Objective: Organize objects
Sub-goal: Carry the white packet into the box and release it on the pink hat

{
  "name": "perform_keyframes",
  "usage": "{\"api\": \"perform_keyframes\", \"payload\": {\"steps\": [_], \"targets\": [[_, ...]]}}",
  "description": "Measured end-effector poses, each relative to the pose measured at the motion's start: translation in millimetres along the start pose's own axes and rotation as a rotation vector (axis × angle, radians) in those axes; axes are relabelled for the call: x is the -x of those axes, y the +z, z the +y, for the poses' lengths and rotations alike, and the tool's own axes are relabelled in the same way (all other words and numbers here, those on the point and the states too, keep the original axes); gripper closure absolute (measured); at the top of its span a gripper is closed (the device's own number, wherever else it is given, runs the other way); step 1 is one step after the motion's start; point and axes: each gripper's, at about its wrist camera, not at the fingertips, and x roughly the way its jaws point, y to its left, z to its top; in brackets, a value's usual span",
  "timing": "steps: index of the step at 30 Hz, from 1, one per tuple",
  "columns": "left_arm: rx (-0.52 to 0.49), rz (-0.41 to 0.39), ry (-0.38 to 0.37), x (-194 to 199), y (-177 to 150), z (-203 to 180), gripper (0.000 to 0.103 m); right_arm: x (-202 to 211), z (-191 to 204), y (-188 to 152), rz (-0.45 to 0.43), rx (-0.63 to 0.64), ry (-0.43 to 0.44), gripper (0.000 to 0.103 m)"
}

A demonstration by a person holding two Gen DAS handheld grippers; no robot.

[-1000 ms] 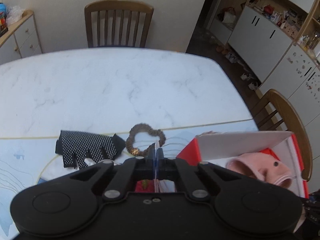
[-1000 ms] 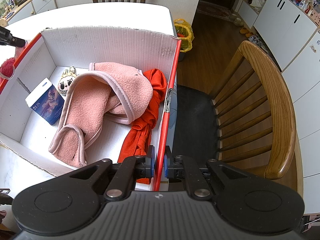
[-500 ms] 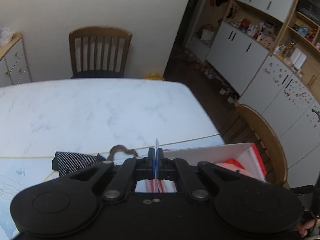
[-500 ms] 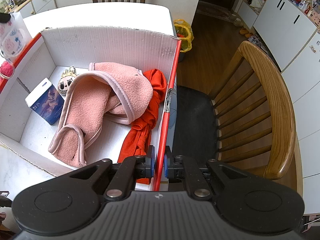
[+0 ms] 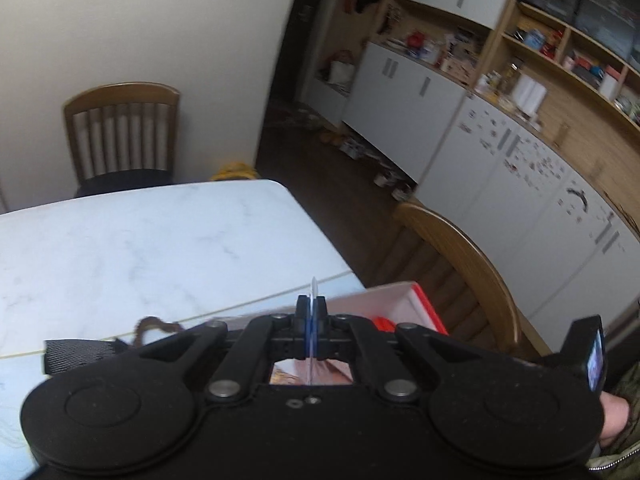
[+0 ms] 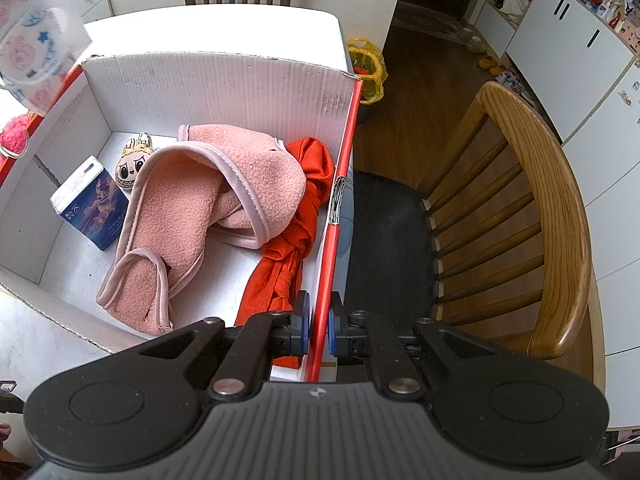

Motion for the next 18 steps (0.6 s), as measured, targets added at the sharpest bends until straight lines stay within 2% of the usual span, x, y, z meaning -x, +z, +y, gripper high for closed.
{"api": "perform_keyframes", "payload": {"steps": [5, 18], "targets": [[-0.022, 0.033, -0.039, -27, -5, -18, 0.103, 0, 0, -1, 0.0, 0.001, -0.001, 0.095], [-0.195, 0.131, 0.017, -93, -24, -65, 0.103, 0, -1, -1, -0.001, 0.001, 0.0, 0.095]]}}
